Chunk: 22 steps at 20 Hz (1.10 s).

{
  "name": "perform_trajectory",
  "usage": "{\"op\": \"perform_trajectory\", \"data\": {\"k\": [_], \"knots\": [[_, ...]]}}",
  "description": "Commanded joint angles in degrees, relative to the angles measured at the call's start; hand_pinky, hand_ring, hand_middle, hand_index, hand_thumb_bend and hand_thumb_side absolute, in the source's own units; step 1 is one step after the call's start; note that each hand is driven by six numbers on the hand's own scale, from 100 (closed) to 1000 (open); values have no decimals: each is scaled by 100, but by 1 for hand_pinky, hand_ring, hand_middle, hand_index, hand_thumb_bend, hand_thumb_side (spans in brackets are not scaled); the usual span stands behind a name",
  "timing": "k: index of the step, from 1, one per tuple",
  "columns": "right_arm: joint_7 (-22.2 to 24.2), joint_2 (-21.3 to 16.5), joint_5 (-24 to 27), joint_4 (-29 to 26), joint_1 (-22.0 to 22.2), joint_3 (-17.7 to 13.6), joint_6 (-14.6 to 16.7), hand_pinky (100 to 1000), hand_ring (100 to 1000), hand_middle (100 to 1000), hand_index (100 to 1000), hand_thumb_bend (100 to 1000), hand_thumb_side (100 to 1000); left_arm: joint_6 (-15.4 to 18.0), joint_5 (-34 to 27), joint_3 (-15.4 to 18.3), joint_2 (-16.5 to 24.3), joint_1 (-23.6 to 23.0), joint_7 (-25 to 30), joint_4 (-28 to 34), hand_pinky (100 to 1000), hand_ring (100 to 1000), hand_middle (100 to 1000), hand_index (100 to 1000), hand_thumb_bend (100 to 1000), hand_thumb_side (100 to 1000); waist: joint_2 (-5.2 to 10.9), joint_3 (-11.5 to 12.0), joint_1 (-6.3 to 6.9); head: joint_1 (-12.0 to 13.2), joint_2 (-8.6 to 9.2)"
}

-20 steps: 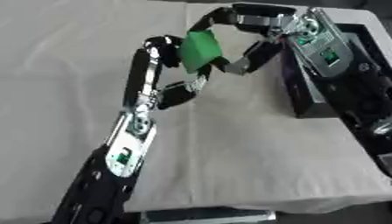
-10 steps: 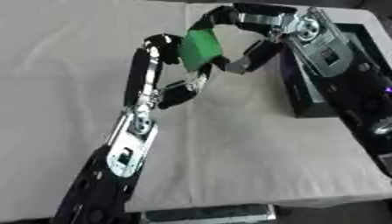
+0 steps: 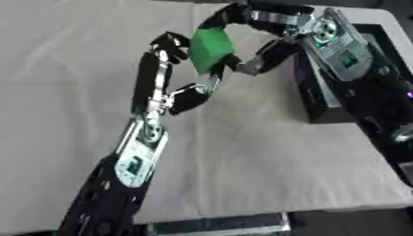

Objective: Pick up the objects with one hand, pass them to the other hand, and then place them into the box on the other side of the table.

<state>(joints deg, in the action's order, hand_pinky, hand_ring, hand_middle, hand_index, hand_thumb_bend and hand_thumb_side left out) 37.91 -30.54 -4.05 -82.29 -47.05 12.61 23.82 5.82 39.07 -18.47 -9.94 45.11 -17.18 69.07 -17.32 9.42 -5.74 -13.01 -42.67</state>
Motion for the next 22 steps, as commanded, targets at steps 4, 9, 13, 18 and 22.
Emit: {"op": "perform_trajectory", "data": {"k": [4, 9, 13, 18, 22], "knots": [[-118, -142, 67, -117, -98, -137, -73, 980, 759, 468, 508, 100, 100, 143, 308, -10, -54, 52, 282, 29, 639, 639, 720, 840, 562, 568, 128, -12, 14, -6, 28], [-122, -138, 74, -131, -90, -141, -125, 981, 758, 466, 506, 100, 100, 133, 330, 7, -65, 39, 235, 22, 637, 642, 725, 848, 605, 620, 127, -11, 13, -7, 47], [-163, -136, 77, -132, -81, -168, -182, 983, 757, 465, 505, 100, 100, 72, 317, 12, -65, 28, 181, 3, 637, 645, 727, 851, 662, 680, 122, -12, 11, -10, 42], [-202, -140, 112, -154, -71, -207, -251, 985, 757, 465, 505, 100, 100, -128, 296, 49, -65, 5, 28, -30, 634, 645, 731, 854, 712, 768, 120, -13, 10, -12, 40], [-234, -163, 167, -180, -57, -254, -307, 986, 758, 466, 506, 100, 100, -400, 233, 76, -61, -12, -232, -46, 631, 643, 730, 853, 708, 781, 127, -26, 13, -9, 40]]}}
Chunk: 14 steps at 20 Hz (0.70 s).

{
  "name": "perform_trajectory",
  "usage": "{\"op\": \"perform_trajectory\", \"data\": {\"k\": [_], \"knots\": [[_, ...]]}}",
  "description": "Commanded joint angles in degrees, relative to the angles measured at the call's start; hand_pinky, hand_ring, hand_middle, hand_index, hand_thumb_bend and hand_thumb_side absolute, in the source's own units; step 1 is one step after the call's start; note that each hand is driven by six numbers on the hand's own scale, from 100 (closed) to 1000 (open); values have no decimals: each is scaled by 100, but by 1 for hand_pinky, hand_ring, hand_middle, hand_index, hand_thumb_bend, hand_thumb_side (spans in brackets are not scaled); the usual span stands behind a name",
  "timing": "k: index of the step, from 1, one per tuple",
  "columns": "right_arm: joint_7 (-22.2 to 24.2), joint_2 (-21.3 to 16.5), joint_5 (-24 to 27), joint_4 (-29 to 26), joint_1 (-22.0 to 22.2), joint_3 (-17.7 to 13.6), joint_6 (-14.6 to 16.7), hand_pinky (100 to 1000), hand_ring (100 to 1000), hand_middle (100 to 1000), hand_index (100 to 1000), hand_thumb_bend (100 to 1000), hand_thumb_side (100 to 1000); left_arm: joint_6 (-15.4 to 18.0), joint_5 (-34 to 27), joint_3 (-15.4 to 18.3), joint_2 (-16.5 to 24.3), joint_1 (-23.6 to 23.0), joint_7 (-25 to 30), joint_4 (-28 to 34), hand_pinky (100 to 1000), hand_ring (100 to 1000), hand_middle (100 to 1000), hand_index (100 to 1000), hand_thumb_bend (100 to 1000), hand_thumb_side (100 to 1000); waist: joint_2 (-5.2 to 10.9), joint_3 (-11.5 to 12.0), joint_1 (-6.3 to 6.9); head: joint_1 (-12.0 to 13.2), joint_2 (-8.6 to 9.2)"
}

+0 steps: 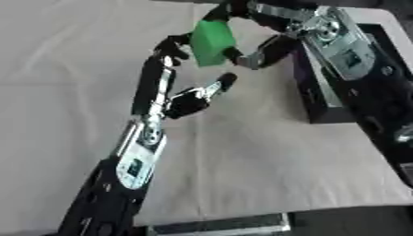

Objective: Pick up the objects with one hand, pass them to the other hand, and then place them into the box on the other side of the table.

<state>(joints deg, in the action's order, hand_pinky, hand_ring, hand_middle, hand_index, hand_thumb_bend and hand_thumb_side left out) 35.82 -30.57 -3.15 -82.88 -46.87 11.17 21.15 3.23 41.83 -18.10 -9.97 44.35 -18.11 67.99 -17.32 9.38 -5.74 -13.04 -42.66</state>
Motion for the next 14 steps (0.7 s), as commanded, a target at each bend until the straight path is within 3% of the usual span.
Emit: {"op": "perform_trajectory", "data": {"k": [1, 7, 14], "knots": [[-38, -169, 98, -129, -72, -126, -60, 986, 758, 466, 506, 100, 100, -201, -67, 49, -55, 60, -210, 65, 630, 642, 729, 852, 706, 778, 130, -27, 14, -7, 40], [-183, -342, 254, -163, -32, -281, -187, 984, 757, 465, 506, 100, 100, -293, -209, 58, -14, 23, -325, 55, 627, 635, 721, 847, 668, 759, 167, -94, 39, 20, 33], [-695, -863, 393, -94, 271, -634, -270, 974, 755, 462, 505, 100, 100, -280, -252, 126, 193, -46, -396, 26, 626, 630, 719, 837, 641, 741, 280, -293, 111, -72, 42]]}}
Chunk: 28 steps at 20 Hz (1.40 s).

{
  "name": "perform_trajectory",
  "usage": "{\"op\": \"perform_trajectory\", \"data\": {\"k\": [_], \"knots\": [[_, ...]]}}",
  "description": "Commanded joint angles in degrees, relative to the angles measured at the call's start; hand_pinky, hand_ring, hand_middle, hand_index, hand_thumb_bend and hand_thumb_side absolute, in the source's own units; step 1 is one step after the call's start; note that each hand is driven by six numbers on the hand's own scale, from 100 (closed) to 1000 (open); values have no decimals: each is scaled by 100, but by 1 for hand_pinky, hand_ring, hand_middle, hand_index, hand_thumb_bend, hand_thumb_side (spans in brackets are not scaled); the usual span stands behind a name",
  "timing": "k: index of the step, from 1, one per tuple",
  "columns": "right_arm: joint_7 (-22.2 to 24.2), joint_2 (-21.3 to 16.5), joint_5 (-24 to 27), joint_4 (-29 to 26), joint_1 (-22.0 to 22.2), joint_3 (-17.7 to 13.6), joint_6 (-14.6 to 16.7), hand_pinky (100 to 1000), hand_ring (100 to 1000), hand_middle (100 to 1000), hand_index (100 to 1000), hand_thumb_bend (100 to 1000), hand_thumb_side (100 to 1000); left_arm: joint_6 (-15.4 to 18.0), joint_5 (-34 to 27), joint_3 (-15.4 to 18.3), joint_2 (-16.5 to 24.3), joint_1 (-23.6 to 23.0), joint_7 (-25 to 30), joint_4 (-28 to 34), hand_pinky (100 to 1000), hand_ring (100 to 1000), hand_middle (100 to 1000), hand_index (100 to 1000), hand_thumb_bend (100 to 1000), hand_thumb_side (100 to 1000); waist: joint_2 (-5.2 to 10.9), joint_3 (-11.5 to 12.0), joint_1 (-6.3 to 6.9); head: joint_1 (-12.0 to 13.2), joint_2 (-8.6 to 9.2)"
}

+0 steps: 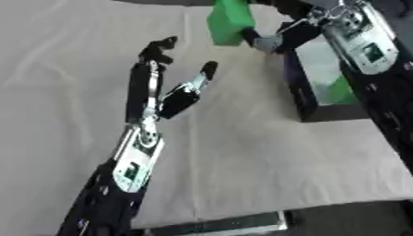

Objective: Pick up the objects with one hand, pass them to the other hand, and then place them into the box on the other side of the table.

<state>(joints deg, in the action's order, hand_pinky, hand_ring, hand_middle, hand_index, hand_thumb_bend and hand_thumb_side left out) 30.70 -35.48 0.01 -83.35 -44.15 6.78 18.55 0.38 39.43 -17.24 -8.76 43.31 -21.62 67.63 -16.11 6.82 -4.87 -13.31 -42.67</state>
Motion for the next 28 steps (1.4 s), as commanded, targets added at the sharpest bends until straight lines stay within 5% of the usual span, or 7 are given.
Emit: {"op": "perform_trajectory", "data": {"k": [1, 16, 28], "knots": [[-267, -447, 93, -41, 64, -254, -12, 974, 755, 463, 506, 100, 100, 6, -12, 44, 102, 51, -56, 71, 626, 631, 719, 837, 639, 737, 174, -67, 42, -64, 64], [-1111, -1181, 123, 251, 1193, -1199, -142, 983, 759, 467, 508, 100, 100, -63, 41, 80, 393, -25, 63, 167, 635, 648, 734, 825, 623, 735, 219, -284, 248, -305, 356], [-2000, -1178, -857, 1307, 1273, -1570, 41, 964, 766, 474, 521, 138, 100, -68, 50, 70, 394, -45, 144, 202, 642, 658, 741, 818, 617, 742, 213, -306, 332, -419, 378]]}}
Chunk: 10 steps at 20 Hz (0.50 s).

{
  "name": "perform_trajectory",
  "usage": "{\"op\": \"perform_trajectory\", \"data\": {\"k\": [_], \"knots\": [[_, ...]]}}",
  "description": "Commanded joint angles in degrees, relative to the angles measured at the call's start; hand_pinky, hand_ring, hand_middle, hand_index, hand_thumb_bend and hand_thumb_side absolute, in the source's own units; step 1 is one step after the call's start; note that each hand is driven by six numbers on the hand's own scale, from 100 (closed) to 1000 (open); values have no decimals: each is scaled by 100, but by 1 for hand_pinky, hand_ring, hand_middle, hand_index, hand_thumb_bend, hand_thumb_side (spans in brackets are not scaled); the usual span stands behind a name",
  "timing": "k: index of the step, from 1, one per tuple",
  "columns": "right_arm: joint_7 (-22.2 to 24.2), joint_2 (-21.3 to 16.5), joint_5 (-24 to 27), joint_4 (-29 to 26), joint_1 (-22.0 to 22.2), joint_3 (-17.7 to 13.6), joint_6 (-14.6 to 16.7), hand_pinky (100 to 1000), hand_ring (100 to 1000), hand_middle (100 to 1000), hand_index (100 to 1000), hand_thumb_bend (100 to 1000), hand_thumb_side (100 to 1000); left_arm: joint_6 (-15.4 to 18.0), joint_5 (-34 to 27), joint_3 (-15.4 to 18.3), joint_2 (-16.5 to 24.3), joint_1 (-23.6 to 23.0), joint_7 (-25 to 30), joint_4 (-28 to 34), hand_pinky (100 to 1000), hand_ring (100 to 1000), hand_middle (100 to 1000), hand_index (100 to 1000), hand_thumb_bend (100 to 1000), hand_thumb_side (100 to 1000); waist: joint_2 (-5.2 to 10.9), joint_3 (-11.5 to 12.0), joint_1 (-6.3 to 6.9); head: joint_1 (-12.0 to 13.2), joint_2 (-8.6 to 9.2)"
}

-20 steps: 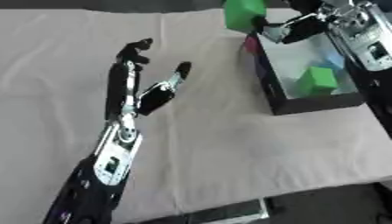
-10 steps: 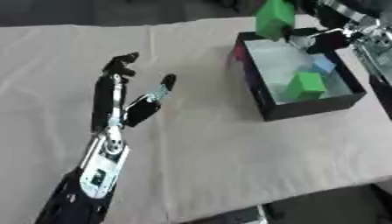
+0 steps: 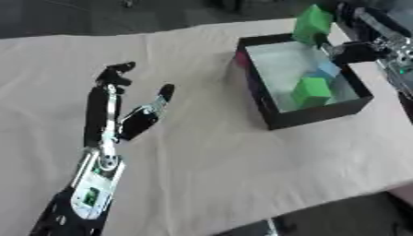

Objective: Pick up the objects with one hand, pass them to the other hand, and then place them into the box on the other side of the table.

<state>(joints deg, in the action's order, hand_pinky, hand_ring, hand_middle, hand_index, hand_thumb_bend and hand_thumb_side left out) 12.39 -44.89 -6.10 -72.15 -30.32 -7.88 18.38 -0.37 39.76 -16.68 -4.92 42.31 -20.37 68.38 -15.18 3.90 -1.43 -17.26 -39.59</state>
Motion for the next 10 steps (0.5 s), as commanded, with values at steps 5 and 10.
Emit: {"op": "perform_trajectory", "data": {"k": [5, 10], "knots": [[-321, -190, -675, 601, -198, -74, 289, 960, 793, 514, 570, 166, 100, 5, 6, 11, 0, 49, 19, 133, 642, 658, 741, 818, 615, 745, 109, 6, -6, -21, 40], [-169, -161, -937, 745, -207, -10, 609, 962, 842, 592, 652, 170, 100, 9, -12, 4, -7, 42, 9, 134, 641, 658, 741, 819, 613, 746, 105, 31, -11, 3, 47]]}}
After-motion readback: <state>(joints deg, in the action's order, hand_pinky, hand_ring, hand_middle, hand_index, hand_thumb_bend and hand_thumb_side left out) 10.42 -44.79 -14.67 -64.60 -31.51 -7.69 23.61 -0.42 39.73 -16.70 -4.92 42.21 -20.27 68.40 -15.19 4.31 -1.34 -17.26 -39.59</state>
